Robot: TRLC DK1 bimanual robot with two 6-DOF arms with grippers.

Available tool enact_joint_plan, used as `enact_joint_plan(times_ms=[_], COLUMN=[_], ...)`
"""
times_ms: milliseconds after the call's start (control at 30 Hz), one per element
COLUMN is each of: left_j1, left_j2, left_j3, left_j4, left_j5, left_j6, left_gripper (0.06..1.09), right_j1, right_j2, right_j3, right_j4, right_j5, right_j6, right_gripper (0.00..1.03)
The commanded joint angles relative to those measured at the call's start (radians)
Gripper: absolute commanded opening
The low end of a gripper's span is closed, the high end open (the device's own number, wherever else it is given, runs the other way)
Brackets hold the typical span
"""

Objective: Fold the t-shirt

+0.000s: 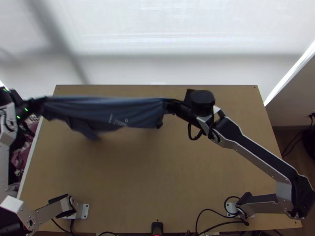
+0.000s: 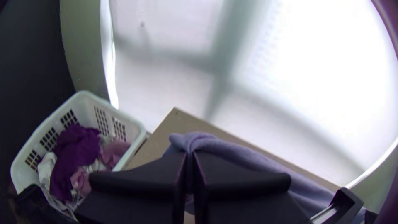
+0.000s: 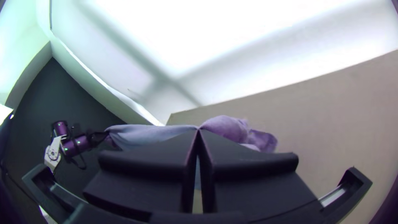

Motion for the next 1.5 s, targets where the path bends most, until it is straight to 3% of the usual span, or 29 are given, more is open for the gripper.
enact_joint_plan(times_ms=[0, 167, 467, 600, 667, 833, 1067, 1400, 1433, 1467], left_j1=[-0.027, -0.091, -0.107, -0.104, -0.104, -0.121, -0.159, -0.15, -0.137, -0.122], left_j2=[0.001, -0.002, -0.2, -0.27, -0.292, -0.359, -0.425, -0.277, -0.26, -0.244], left_j3=[0.223, 0.262, -0.417, -0.638, -0.698, -0.739, -0.759, -0.727, -0.719, -0.705], left_j4=[-0.056, -0.159, -0.112, -0.092, -0.07, -0.135, -0.259, -0.202, -0.178, -0.162], left_j5=[-0.008, -0.007, 0.012, 0.127, 0.141, 0.219, 0.254, 0.268, 0.266, 0.266], left_j6=[-0.053, -0.039, 0.097, 0.165, 0.171, 0.226, 0.307, 0.292, 0.283, 0.278], left_gripper=[0.1, 0.1, 0.1, 0.1, 0.1, 0.1, 0.1, 0.1, 0.14, 0.34], right_j1=[-0.053, -0.096, -0.096, -0.105, -0.111, -0.108, -0.1, -0.07, -0.07, -0.068], right_j2=[-0.044, -0.053, -0.097, -0.096, -0.096, -0.097, -0.117, -0.11, -0.108, -0.105], right_j3=[0.084, 0.084, -0.17, -0.253, -0.281, -0.31, -0.391, -0.472, -0.468, -0.459], right_j4=[0.033, 0.039, -0.077, -0.136, -0.16, -0.245, -0.372, -0.429, -0.429, -0.429], right_j5=[0.053, 0.069, 0.043, 0.009, 0.006, 0.006, 0.003, -0.059, -0.08, -0.118], right_j6=[-0.051, -0.038, 0.03, 0.034, 0.034, 0.036, 0.034, 0.048, 0.044, 0.034], right_gripper=[0.03, 0.03, 0.03, 0.03, 0.03, 0.03, 0.03, 0.03, 0.04, 0.16])
